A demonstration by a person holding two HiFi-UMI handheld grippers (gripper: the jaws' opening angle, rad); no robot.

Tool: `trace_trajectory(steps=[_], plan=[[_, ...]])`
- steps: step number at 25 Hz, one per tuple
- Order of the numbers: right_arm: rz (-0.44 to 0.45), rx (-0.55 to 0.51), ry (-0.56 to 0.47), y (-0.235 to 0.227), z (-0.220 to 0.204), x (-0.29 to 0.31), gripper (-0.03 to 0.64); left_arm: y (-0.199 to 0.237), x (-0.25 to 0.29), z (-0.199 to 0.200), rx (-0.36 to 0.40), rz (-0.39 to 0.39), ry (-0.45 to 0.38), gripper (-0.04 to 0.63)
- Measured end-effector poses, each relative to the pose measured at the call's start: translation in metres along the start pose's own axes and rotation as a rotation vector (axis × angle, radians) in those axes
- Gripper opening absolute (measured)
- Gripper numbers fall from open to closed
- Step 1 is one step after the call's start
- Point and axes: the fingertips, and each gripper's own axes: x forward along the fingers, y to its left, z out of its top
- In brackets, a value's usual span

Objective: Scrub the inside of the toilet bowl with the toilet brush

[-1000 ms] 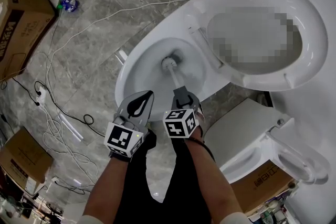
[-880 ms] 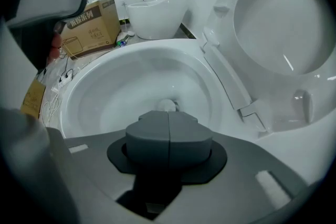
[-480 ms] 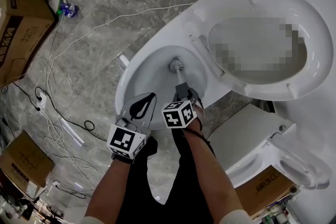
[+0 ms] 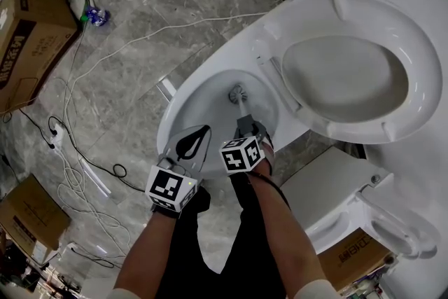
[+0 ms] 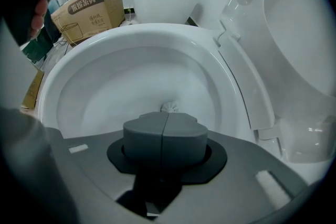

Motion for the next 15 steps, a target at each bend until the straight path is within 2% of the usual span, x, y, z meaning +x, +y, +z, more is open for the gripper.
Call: trace_trajectory(steps=[10,15], plan=[[0.032,0.038,-0.041,-0.002,-0.013,-0.051,0.161,-0.026,-0.019,0.022,0.01,-0.021,0.013,0.006],[0.063,0.112,-0.076,-0.003,-0.018,-0.091,0.161,-0.039,-0.034,0.04,0.015,-0.031,0.012,0.006]])
